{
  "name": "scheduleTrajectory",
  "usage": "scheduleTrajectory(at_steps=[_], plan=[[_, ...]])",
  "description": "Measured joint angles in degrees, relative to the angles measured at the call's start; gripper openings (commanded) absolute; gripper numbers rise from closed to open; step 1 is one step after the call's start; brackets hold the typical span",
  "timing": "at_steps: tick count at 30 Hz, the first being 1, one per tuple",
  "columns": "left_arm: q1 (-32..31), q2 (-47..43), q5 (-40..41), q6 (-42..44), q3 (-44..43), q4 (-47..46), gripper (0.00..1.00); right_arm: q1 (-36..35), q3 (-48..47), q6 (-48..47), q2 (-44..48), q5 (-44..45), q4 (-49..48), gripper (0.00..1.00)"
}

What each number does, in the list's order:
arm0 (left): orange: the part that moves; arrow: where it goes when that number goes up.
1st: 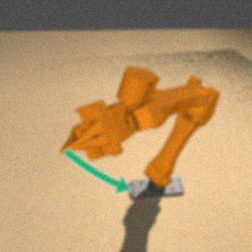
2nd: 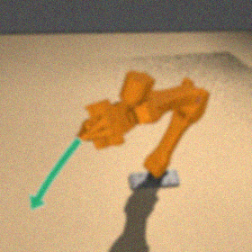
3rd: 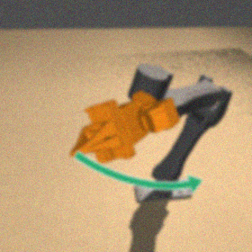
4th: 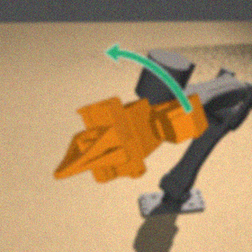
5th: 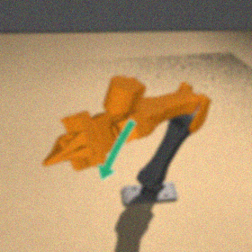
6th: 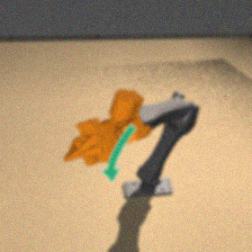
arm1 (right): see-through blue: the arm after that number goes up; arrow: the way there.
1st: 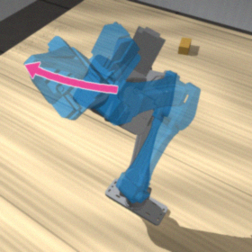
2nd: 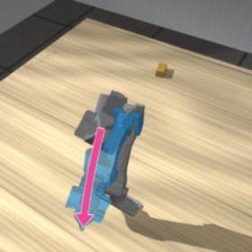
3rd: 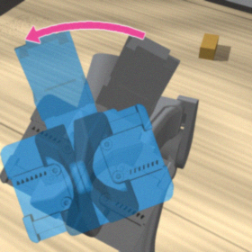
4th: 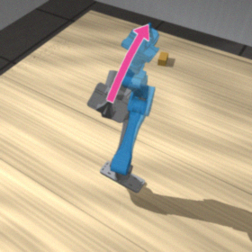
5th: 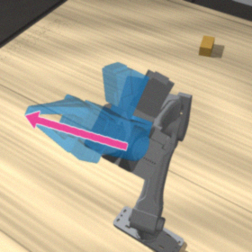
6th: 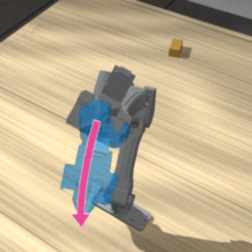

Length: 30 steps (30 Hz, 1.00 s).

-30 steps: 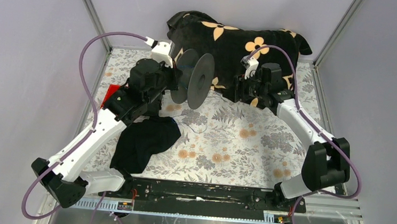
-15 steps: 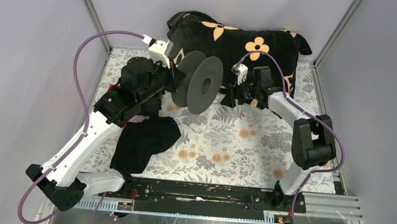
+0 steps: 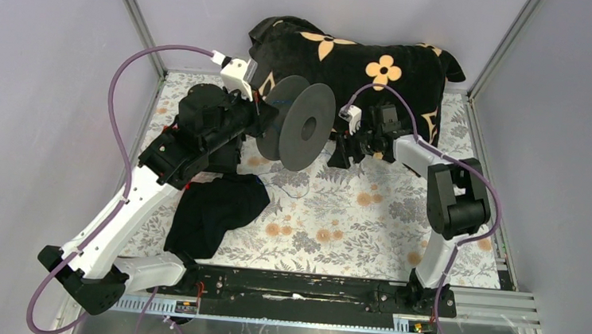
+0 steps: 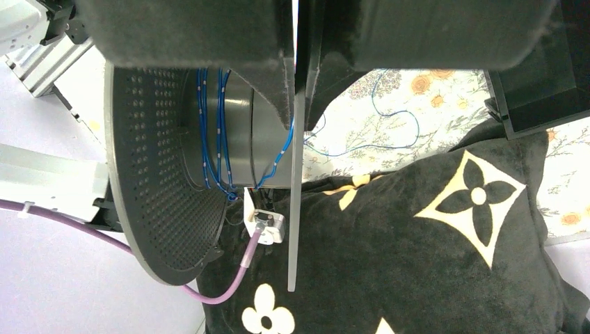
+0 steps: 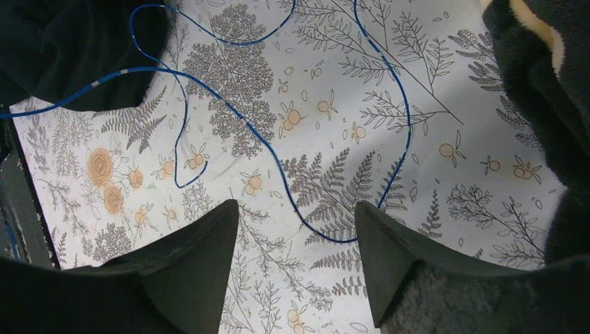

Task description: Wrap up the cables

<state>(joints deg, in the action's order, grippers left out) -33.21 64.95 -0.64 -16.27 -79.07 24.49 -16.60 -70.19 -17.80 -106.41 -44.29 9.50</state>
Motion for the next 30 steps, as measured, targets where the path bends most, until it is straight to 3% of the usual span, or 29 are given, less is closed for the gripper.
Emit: scheduleTrajectory(at_steps=[2, 7, 11, 20, 30], plan=[[0.2, 0.0, -0.3, -0.1, 0.0, 0.0, 0.00, 0.0, -0.9, 0.0, -1.4, -0.3, 0.2, 0.59], [0.8, 0.0, -0.3, -0.7, 0.0, 0.0, 0.00, 0.0, -2.0, 0.3, -4.2, -1.7, 0.5, 0.20], [1.1, 0.0, 2.3, -1.2, 0.0, 0.0, 0.00, 0.0, -1.9, 1.1, -4.3, -2.3, 1.1, 0.01], [1.5, 0.9, 16.2, -1.7, 0.0, 0.0, 0.00, -2.1, 4.9, 4.5, 2.8, -0.8, 2.3, 0.00], [1.5, 4.6, 25.6, -2.6, 0.0, 0.0, 0.00, -15.1, 7.5, 3.7, 13.0, 1.9, 7.9, 0.00]])
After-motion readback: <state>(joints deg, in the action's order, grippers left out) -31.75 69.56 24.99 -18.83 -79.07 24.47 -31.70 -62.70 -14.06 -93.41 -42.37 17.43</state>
